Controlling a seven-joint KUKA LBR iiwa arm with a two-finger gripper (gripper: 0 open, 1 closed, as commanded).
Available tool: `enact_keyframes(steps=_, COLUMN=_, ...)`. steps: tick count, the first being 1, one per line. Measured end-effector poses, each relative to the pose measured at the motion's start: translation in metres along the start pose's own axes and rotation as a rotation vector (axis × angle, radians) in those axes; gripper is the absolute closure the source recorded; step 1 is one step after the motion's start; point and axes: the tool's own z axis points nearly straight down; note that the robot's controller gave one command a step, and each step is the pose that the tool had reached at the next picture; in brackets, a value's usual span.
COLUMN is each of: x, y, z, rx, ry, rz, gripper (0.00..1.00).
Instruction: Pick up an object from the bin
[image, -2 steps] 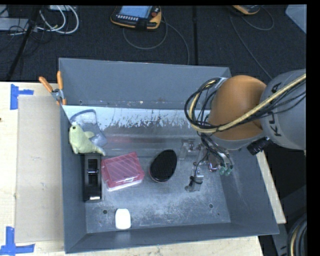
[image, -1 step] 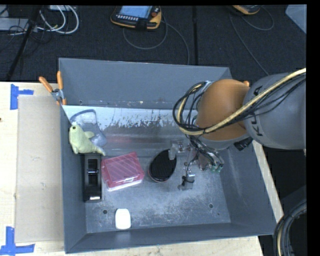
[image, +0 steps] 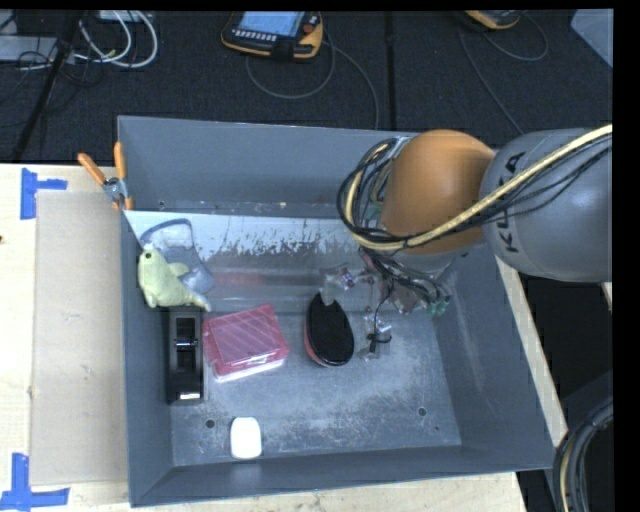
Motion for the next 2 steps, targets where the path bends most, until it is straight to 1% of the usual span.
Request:
enact_keyframes(steps=1, x=-0.008, y=-0.002, z=-0.005, rx=0.002, ry=-0.004, rz=-0.029, gripper=0.00)
enact_keyframes(steps=2, x=-0.014, y=-0.004, z=0.065, rx=0.002, ry=-0.006, rz=-0.208, gripper=0.00)
